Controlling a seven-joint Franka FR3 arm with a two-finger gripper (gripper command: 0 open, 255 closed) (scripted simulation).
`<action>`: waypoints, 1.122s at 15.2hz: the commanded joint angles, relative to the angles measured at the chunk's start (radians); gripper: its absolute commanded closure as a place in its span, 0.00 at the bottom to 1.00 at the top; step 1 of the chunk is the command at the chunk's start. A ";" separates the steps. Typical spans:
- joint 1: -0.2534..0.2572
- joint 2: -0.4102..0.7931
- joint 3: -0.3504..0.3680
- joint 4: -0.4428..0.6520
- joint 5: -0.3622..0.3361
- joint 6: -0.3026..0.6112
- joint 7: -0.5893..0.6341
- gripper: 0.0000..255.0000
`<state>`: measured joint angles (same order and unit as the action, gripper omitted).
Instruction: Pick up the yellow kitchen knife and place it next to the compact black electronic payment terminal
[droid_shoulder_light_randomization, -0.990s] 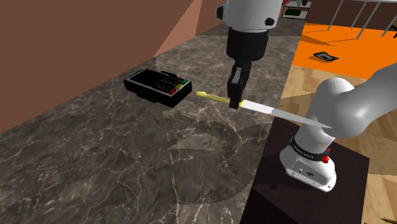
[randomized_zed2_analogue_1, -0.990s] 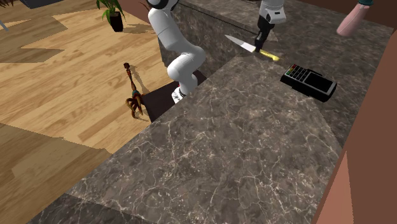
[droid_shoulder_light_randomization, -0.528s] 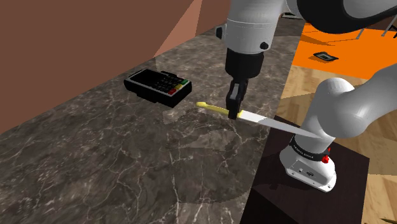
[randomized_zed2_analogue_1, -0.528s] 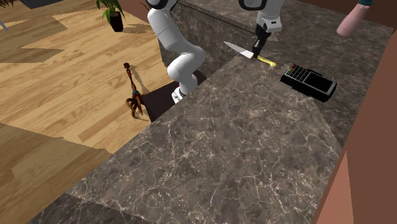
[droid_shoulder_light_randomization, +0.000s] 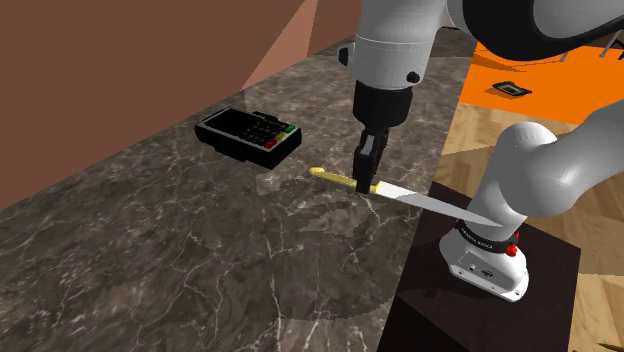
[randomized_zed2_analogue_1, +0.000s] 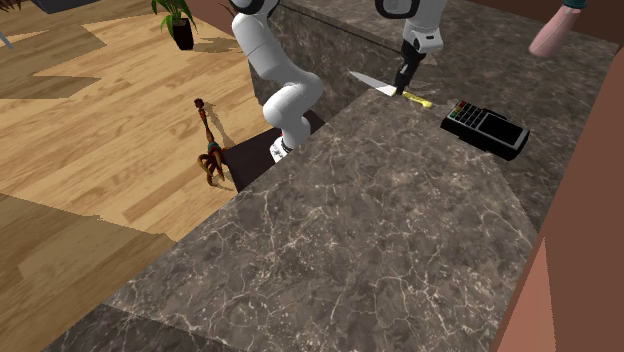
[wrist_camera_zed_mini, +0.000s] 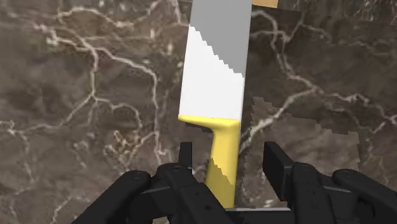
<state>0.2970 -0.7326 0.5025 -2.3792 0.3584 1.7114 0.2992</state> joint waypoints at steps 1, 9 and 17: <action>0.000 0.000 0.000 0.000 0.000 0.000 0.000 0.00; -0.013 0.016 -0.032 0.133 -0.029 -0.118 0.010 0.00; -0.013 0.016 -0.032 0.133 -0.029 -0.118 0.010 0.00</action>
